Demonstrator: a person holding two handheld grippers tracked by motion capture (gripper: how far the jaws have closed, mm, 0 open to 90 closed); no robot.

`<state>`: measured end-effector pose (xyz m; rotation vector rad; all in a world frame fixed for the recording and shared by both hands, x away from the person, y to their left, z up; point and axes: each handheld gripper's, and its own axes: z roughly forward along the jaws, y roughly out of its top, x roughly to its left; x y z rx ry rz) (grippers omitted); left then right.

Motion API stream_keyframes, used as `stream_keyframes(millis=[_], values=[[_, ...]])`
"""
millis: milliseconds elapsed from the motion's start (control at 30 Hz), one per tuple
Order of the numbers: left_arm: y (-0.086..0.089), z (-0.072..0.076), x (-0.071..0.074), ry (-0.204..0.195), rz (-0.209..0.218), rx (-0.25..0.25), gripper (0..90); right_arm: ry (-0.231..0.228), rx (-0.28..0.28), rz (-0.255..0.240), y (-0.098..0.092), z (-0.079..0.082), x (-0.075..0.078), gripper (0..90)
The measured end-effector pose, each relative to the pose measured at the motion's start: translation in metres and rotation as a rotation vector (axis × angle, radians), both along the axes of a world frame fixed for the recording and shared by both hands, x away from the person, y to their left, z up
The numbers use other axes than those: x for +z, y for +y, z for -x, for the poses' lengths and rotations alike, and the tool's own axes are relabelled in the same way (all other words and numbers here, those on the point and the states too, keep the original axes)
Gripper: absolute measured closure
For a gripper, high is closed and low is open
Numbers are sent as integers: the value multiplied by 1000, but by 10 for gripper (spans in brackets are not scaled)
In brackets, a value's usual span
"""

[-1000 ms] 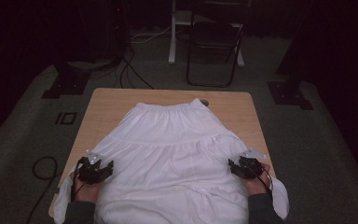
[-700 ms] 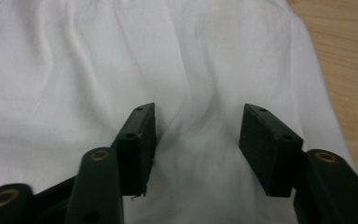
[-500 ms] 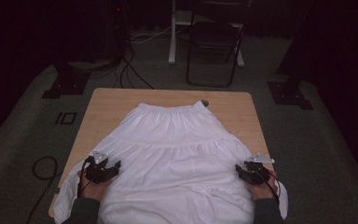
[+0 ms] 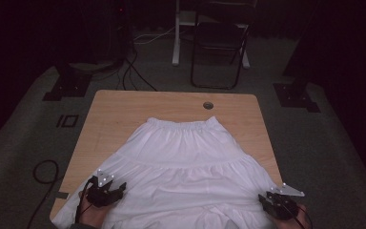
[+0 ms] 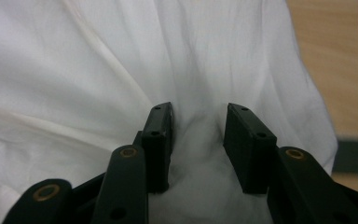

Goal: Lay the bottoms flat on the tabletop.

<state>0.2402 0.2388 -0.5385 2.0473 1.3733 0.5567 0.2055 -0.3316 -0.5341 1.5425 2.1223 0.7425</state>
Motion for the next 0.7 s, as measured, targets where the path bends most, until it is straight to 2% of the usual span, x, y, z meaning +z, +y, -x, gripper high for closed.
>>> stream_keyframes(millis=[100,167,233,333,367,400,433,467,500,533,600,700], values=[[-2,4,2,19,-10,-13,430,32,4,8,-2,5,3,610],[-3,2,3,6,-23,-5,446,26,14,9,1,1,3,550],[-5,-4,5,-19,-23,-6,444,-30,30,-1,7,-6,6,490],[-10,-18,6,-42,-37,-18,426,-113,70,4,23,-23,13,452],[-12,-23,6,-51,-44,-19,426,-135,82,3,29,-30,16,442],[-12,-23,6,-51,-44,-19,426,-135,82,3,29,-30,16,442],[-15,-32,5,-61,-46,-22,426,-151,94,-2,34,-39,18,437],[-17,-39,4,-66,-47,-20,423,-185,115,-2,51,-61,20,426],[-19,-44,3,-70,-47,-20,420,-194,129,-3,56,-70,20,420],[-20,-48,1,-69,-50,-20,420,-194,129,-3,56,-70,20,420],[-25,-56,-3,-81,-51,-28,399,-185,146,-1,66,-86,15,414],[-24,-63,-6,-85,-5,-21,396,-134,143,17,75,-105,1,410]])
